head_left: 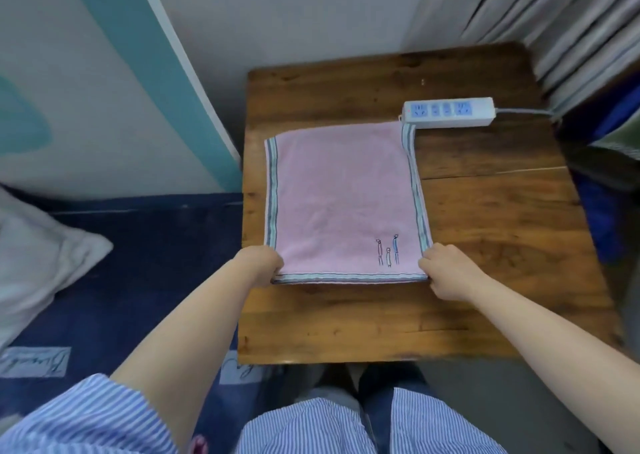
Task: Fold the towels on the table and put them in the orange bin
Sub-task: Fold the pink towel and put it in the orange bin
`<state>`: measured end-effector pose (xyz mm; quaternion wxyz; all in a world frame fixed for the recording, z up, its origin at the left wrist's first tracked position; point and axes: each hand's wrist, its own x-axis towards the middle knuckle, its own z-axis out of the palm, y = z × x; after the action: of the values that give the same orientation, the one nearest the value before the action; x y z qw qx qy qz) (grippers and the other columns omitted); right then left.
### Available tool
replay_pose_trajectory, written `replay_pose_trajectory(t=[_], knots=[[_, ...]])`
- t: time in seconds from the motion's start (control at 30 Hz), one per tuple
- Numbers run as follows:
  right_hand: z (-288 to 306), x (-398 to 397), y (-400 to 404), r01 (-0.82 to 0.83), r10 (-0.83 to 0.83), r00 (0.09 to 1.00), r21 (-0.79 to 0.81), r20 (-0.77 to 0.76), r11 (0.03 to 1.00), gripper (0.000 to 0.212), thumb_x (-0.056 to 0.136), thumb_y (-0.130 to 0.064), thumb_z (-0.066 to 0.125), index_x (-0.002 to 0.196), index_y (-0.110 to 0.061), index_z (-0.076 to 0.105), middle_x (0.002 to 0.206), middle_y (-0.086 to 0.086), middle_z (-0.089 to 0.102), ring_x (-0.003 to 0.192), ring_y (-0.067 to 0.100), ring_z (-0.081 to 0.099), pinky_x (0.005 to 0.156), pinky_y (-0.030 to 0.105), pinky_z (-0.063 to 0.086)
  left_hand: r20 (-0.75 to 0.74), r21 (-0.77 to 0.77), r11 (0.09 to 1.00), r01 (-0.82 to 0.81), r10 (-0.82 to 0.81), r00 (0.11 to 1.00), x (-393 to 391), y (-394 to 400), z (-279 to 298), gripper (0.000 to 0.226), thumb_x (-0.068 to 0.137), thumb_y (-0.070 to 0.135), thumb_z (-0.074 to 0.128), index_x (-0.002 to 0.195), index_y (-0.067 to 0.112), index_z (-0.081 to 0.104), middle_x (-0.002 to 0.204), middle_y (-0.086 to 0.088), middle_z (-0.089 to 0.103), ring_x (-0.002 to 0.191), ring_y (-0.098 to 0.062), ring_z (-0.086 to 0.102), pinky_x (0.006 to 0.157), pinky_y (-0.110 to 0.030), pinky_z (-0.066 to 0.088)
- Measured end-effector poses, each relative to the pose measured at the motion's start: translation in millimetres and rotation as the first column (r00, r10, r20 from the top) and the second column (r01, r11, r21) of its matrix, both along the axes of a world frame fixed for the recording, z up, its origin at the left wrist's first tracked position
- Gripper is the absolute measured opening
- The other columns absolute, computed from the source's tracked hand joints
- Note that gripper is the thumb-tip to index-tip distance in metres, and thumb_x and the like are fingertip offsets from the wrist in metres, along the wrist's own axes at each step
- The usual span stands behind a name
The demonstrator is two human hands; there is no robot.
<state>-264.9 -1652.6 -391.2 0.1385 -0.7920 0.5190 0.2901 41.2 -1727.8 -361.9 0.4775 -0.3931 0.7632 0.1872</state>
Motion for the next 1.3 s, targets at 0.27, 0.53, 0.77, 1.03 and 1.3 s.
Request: replay_pose_trajectory(t=[0.27,0.53,0.77,1.03,1.3], knots=[[-11.1,18.7,18.4,0.003,0.034,0.992,0.285,-0.125,0.958,0.025,0.084,-0.012,0.045,0.108,-0.013,0.053,0.113,0.008,0.054,0.107,0.025,0.047,0.075,0.029,0.028,0.058,0.215,0.973,0.084,-0.098,0.993,5.0,27.7,-25.9,0.030,0.086,-0.003,0.044,0.113,-0.002,0.056,0.072,-0.005,0.039,0.077,-0.023,0.038,0.060,-0.028,0.032],[2.5,23.3,-7.4,0.234,-0.239,0.970,0.372,-0.033,0.898,0.016,0.089,-0.022,0.043,0.075,-0.017,0.047,0.067,-0.004,0.043,0.073,0.018,0.047,0.050,0.022,0.031,-0.064,0.275,0.950,-0.147,0.170,0.983,16.9,3.8,-32.6,0.010,0.092,0.019,0.049,0.099,0.012,0.051,0.097,-0.008,0.048,0.074,-0.019,0.044,0.059,-0.022,0.035],[15.2,11.3,-105.4,0.682,-0.576,0.681,-0.106,0.453,0.724,0.022,0.091,-0.016,0.046,0.098,-0.002,0.061,0.096,0.015,0.063,0.078,0.024,0.052,0.062,0.026,0.034,-0.455,-0.150,0.762,-0.629,0.512,0.729,-10.4,-86.9,-24.9,0.030,0.097,0.019,0.034,0.117,0.004,0.049,0.115,-0.016,0.058,0.100,-0.032,0.056,0.078,-0.035,0.045],[-1.9,-12.6,-185.9,0.948,-0.839,0.188,0.129,0.511,0.291,0.046,0.092,-0.024,0.051,0.133,-0.006,0.036,0.123,0.017,0.054,0.111,0.031,0.054,0.087,0.038,0.047,-0.513,-0.177,0.279,-0.944,0.792,0.330,-26.0,-153.9,-52.2,0.035,0.097,0.029,0.035,0.120,0.004,0.042,0.114,-0.018,0.056,0.099,-0.033,0.056,0.076,-0.037,0.046],[-25.3,-31.6,-205.4,0.942,-0.844,0.017,0.275,0.536,0.193,0.033,0.088,-0.012,0.057,0.120,-0.007,0.052,0.107,0.013,0.060,0.092,0.019,0.055,0.075,0.027,0.044,-0.701,0.072,0.043,-0.996,0.713,-0.020,-10.6,-187.9,-71.1,0.014,0.091,0.018,0.053,0.103,0.013,0.052,0.106,-0.012,0.060,0.085,-0.021,0.055,0.060,-0.023,0.043]])
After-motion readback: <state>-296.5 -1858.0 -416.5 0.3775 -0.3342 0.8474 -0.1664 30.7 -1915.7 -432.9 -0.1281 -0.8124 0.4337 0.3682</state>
